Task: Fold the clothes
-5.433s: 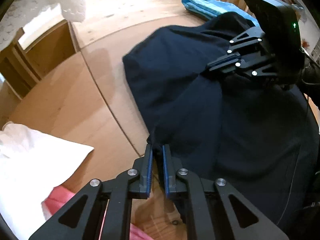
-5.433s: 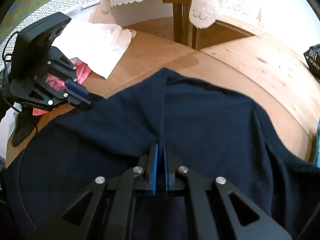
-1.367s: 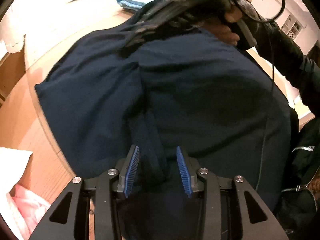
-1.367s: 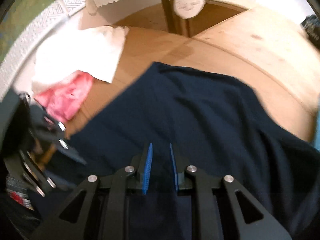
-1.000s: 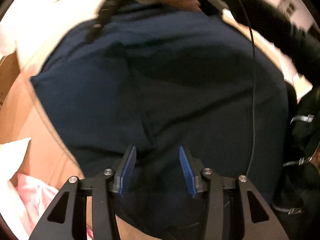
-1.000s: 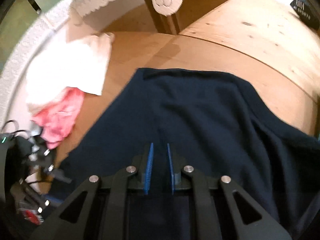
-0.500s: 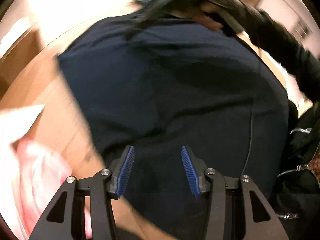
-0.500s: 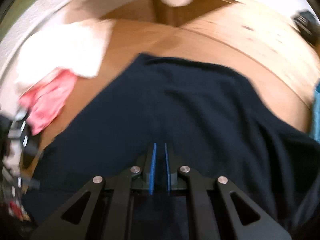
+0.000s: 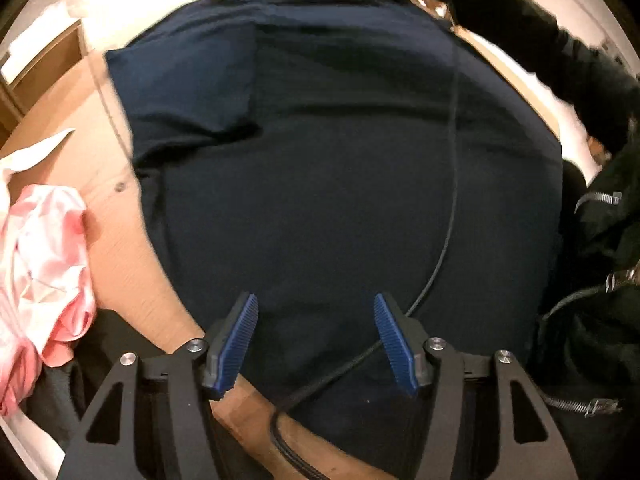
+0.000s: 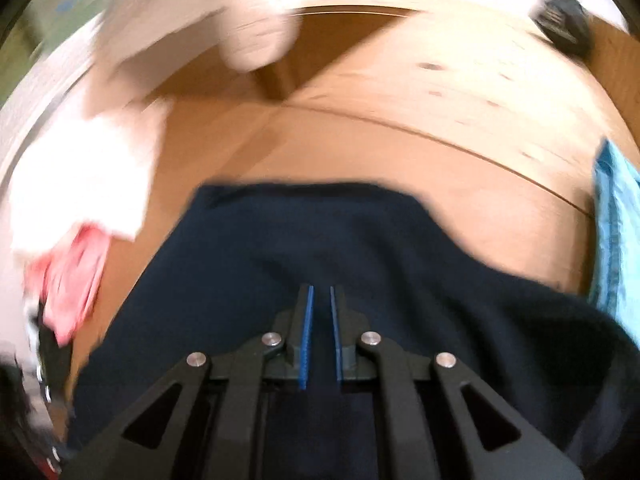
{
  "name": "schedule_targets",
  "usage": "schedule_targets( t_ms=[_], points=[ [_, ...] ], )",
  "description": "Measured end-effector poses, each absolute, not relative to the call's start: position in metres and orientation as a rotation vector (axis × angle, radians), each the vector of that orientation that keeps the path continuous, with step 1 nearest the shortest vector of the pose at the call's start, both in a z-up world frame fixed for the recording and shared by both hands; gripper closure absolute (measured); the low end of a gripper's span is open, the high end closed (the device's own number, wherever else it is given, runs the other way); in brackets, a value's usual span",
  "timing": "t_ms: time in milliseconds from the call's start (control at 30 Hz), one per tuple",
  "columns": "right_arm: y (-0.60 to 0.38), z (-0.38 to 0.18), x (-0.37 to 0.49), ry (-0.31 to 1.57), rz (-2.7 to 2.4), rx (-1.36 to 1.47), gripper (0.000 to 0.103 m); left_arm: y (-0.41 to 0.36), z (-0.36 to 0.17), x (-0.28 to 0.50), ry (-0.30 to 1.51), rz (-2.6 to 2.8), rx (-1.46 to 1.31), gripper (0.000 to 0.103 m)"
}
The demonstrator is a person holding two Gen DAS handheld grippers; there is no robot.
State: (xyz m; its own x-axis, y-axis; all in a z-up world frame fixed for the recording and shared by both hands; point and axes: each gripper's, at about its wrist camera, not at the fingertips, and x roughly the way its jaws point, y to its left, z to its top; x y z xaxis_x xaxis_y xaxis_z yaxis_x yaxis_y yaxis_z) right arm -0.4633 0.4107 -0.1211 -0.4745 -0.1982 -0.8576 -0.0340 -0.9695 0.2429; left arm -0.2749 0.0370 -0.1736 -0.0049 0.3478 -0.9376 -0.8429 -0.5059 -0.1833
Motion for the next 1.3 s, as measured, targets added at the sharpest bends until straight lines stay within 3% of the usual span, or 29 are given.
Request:
schedule_targets(
  t_ms=[133, 267, 433, 567, 800, 833, 1000, 1067, 1167, 1300],
  points=[
    [0.418, -0.14, -0.49, -0.438, -2.571, 1.578, 0.096, 0.04, -0.178, -0.278, 0.557, 1.681, -1.355, 0.045],
    [0.414, -0.141, -0.517, -0.347, -2.665, 1.555, 0.103, 0.048, -0.179, -0.278, 0.572, 1.674, -1.347, 0.044],
    [0.41, -0.133, -0.535, -0.221, -2.686, 1.663, 0.103, 0.028, -0.169, -0.264, 0.598, 1.682, -1.32, 0.043],
    [0.392, -0.101, -0.507, -0.234, -2.605, 1.547, 0.099, 0.019, -0.162, -0.264, 0.589, 1.683, -1.321, 0.043],
    [0.348, -0.115, -0.513, -0.104, -2.541, 1.523, 0.099, 0.005, -0.157, -0.266, 0.601, 1.695, -1.307, 0.042],
    [0.345, -0.119, -0.516, -0.098, -2.541, 1.518, 0.103, 0.005, -0.157, -0.265, 0.608, 1.695, -1.303, 0.042],
    [0.337, -0.124, -0.523, -0.04, -2.565, 1.525, 0.103, 0.005, -0.159, -0.253, 0.681, 1.67, -1.274, 0.03],
    [0.344, -0.115, -0.515, 0.007, -2.625, 1.562, 0.098, 0.003, -0.156, -0.256, 0.679, 1.684, -1.304, 0.033],
    [0.367, -0.081, -0.457, -0.149, -2.592, 1.469, 0.097, 0.003, -0.142, -0.262, 0.611, 1.726, -1.31, 0.038],
    [0.394, -0.079, -0.344, -0.069, -2.595, 1.57, 0.091, 0.02, -0.125, -0.248, 0.509, 1.705, -1.214, 0.038]
  ],
)
